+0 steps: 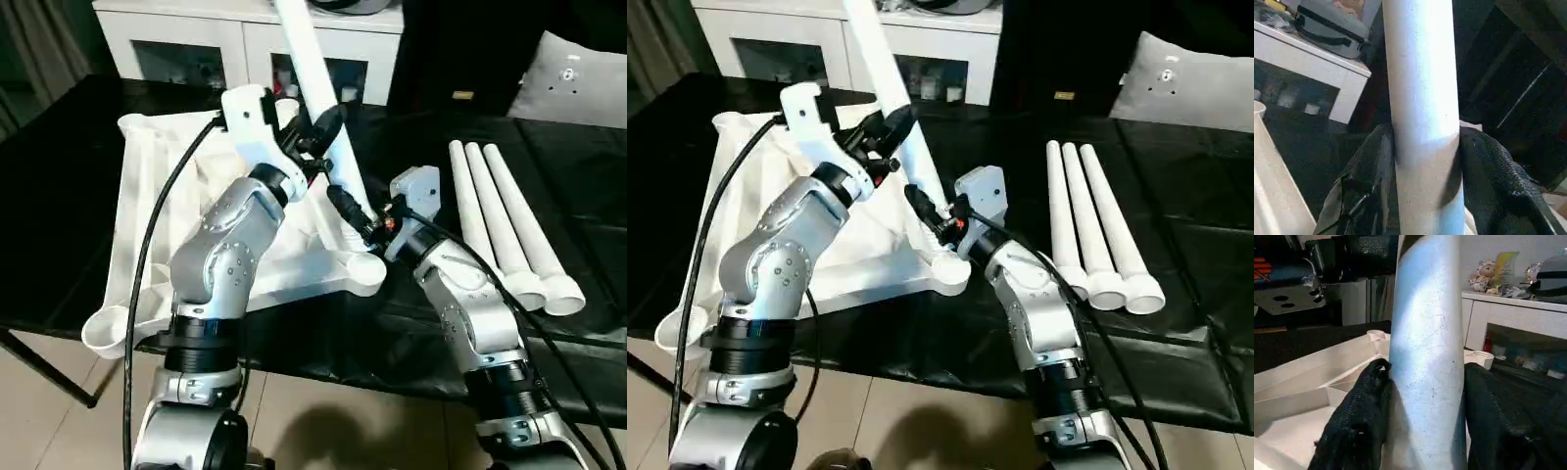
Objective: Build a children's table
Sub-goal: Pick table leg
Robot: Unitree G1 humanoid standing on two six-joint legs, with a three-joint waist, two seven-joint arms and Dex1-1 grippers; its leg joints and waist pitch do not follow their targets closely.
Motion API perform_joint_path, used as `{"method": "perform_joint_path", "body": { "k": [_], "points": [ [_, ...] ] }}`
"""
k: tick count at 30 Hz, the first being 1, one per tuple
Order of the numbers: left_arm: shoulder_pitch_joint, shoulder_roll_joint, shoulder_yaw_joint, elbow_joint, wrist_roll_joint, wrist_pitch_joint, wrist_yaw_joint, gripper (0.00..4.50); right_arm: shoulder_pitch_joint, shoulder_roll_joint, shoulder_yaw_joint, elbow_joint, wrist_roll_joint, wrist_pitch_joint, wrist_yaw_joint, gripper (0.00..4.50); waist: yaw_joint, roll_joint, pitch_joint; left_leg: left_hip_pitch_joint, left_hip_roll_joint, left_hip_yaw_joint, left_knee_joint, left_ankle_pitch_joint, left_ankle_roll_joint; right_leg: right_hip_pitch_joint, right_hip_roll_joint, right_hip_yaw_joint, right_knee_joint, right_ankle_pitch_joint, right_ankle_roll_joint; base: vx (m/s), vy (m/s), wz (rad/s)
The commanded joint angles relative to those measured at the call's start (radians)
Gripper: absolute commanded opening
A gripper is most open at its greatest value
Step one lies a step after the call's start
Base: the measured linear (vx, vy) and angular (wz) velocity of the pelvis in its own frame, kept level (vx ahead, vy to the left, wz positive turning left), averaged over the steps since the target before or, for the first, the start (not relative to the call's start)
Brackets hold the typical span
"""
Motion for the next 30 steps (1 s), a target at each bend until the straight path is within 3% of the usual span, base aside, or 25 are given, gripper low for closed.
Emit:
{"method": "perform_joint_path", "body": {
  "k": [1, 9, 11, 14, 17, 30],
  "points": [
    [0.005, -0.023, -0.022, 0.001, -0.030, 0.033, -0.012, 1.80, -0.017, 0.011, 0.018, -0.019, 0.001, -0.026, 0.015, 1.88, -0.001, -0.009, -0.080, 0.006, 0.053, -0.010, -0.066, -0.058, 0.061, 0.065, -0.084, 0.047, -0.064, -0.043, -0.209, 0.000, 0.000, 0.00],
    [0.015, -0.015, -0.048, -0.007, -0.018, 0.061, -0.026, 1.80, -0.017, 0.010, 0.024, -0.002, -0.006, -0.061, 0.015, 1.88, -0.001, -0.006, -0.080, 0.007, 0.055, -0.010, -0.066, -0.067, 0.068, 0.064, -0.083, 0.047, -0.064, -0.042, -0.214, 0.000, 0.000, 0.00],
    [0.017, -0.020, -0.045, -0.013, -0.051, 0.081, -0.045, 2.49, -0.016, 0.012, 0.026, -0.003, -0.004, -0.065, 0.019, 1.88, -0.002, -0.004, -0.080, 0.008, 0.055, -0.011, -0.066, -0.068, 0.065, 0.064, -0.083, 0.047, -0.064, -0.036, -0.216, 0.000, 0.000, 0.00],
    [0.018, -0.021, -0.043, -0.017, -0.052, 0.084, -0.045, 2.52, -0.015, 0.013, 0.028, -0.004, -0.002, -0.067, 0.024, 1.88, 0.000, -0.004, -0.080, 0.008, 0.054, -0.009, -0.065, -0.075, 0.063, 0.062, -0.084, 0.047, -0.064, -0.040, -0.220, 0.000, 0.000, 0.00],
    [0.018, -0.014, -0.055, -0.012, -0.021, 0.086, -0.033, 2.93, -0.007, 0.014, 0.034, -0.001, -0.009, -0.072, 0.022, 1.88, -0.003, -0.003, -0.080, 0.008, 0.055, -0.011, -0.067, -0.080, 0.063, 0.064, -0.082, 0.047, -0.066, -0.039, -0.216, 0.000, 0.000, 0.00],
    [0.014, -0.017, -0.036, -0.016, -0.036, 0.086, -0.033, 2.02, -0.008, 0.012, 0.044, 0.018, -0.019, -0.080, 0.016, 1.88, -0.002, -0.002, -0.080, 0.007, 0.055, -0.012, -0.067, -0.077, 0.060, 0.066, -0.083, 0.047, -0.064, -0.028, -0.216, 0.000, 0.000, 0.00]
  ]
}}
